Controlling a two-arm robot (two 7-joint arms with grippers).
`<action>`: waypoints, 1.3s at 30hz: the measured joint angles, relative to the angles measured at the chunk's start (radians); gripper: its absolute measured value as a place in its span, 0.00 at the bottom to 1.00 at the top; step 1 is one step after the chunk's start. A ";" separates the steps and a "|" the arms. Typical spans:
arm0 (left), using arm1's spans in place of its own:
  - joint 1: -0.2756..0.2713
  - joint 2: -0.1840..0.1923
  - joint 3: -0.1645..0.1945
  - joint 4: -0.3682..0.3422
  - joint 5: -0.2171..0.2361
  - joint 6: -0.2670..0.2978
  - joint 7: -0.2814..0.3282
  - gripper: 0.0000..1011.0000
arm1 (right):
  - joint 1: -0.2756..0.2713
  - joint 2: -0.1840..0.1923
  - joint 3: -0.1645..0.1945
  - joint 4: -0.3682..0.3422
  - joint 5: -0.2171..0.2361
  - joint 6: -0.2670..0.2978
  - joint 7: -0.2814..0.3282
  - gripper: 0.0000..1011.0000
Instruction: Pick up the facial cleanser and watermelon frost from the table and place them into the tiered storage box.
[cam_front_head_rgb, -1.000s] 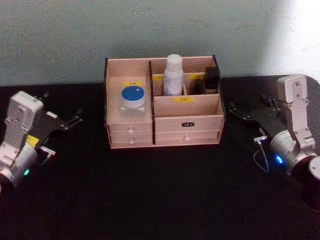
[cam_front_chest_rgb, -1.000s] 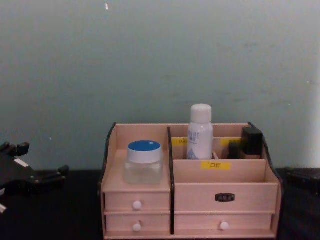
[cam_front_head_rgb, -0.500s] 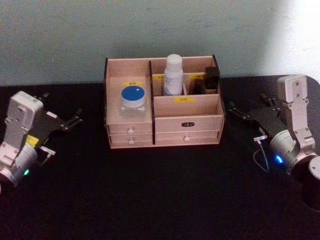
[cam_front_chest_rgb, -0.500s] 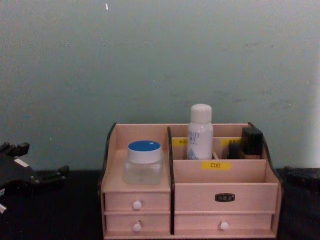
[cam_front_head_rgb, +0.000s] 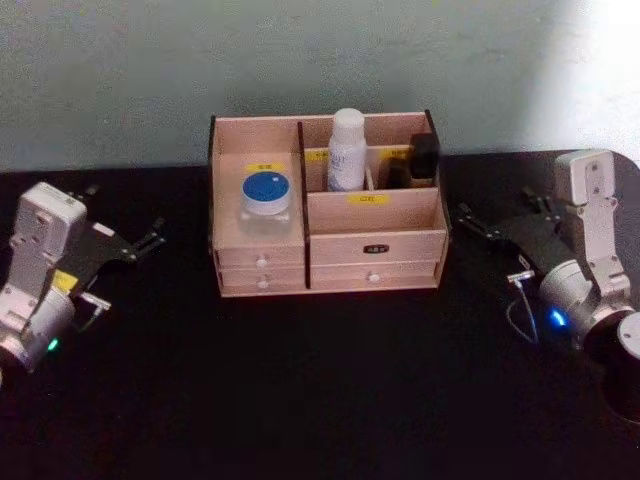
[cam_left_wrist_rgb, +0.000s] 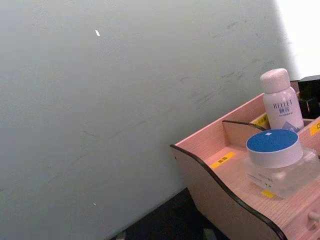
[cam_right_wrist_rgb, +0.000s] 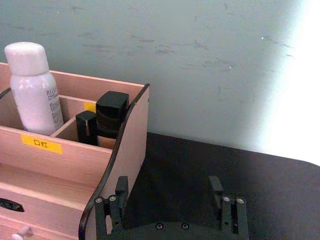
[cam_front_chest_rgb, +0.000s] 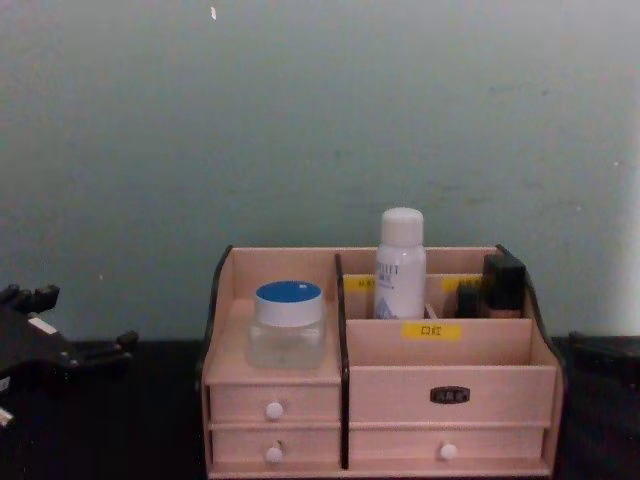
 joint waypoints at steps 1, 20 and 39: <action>0.000 0.000 0.000 0.000 0.000 0.000 0.000 0.99 | 0.000 0.000 0.000 0.000 0.000 0.000 0.000 0.99; 0.000 0.000 0.000 0.000 0.000 0.000 0.000 0.99 | 0.000 0.000 0.000 0.000 0.000 0.000 0.000 0.99; 0.000 0.000 0.000 0.000 0.000 0.000 0.000 0.99 | 0.000 0.000 0.000 0.000 0.000 0.000 0.000 0.99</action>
